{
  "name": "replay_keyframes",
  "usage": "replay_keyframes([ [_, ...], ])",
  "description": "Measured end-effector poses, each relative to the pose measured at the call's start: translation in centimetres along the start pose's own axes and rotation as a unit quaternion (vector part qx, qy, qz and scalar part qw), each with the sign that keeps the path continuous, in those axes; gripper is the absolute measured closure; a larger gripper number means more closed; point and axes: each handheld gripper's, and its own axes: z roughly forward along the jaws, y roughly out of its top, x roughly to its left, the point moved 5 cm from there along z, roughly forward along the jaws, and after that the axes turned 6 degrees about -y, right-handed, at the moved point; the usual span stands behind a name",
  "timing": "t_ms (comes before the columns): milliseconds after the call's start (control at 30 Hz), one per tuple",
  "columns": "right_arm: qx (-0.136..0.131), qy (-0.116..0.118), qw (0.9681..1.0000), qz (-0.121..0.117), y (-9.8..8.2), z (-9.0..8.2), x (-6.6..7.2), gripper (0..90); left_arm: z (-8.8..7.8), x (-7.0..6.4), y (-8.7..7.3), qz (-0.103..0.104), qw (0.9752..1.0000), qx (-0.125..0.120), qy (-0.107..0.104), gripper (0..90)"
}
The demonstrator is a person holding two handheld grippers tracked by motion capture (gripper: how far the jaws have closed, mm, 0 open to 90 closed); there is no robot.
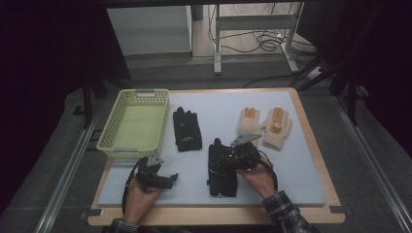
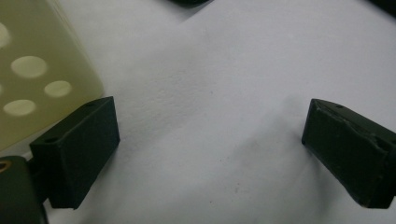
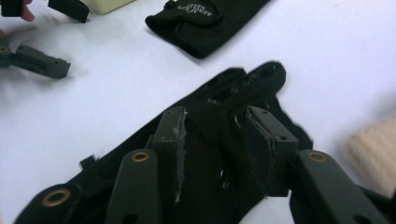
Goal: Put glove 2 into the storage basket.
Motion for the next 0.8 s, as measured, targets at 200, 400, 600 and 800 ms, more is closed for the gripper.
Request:
replay_keyframes([
  [200, -0.007, 0.003, 0.9999, -0.008, 1.8, 1.7, -0.6, 65.7, 0.0, 0.0, 0.0, -0.001, 1.0, 0.001, -0.001, 4.6],
  [400, -0.006, 0.005, 0.9998, -0.017, 3.7, 3.7, -0.8, 67.7, 0.0, 0.0, 0.0, -0.001, 1.0, 0.0, -0.001, 4.6],
  [600, 0.003, 0.002, 0.9993, -0.037, 5.6, 6.5, -0.9, 66.5, 0.0, 0.0, 0.0, 0.0, 1.0, 0.0, 0.0, 4.6],
  [800, 0.009, 0.004, 0.9993, -0.037, 7.0, 8.3, -1.1, 65.3, 0.0, 0.0, 0.0, -0.001, 1.0, 0.0, 0.0, 4.6],
])
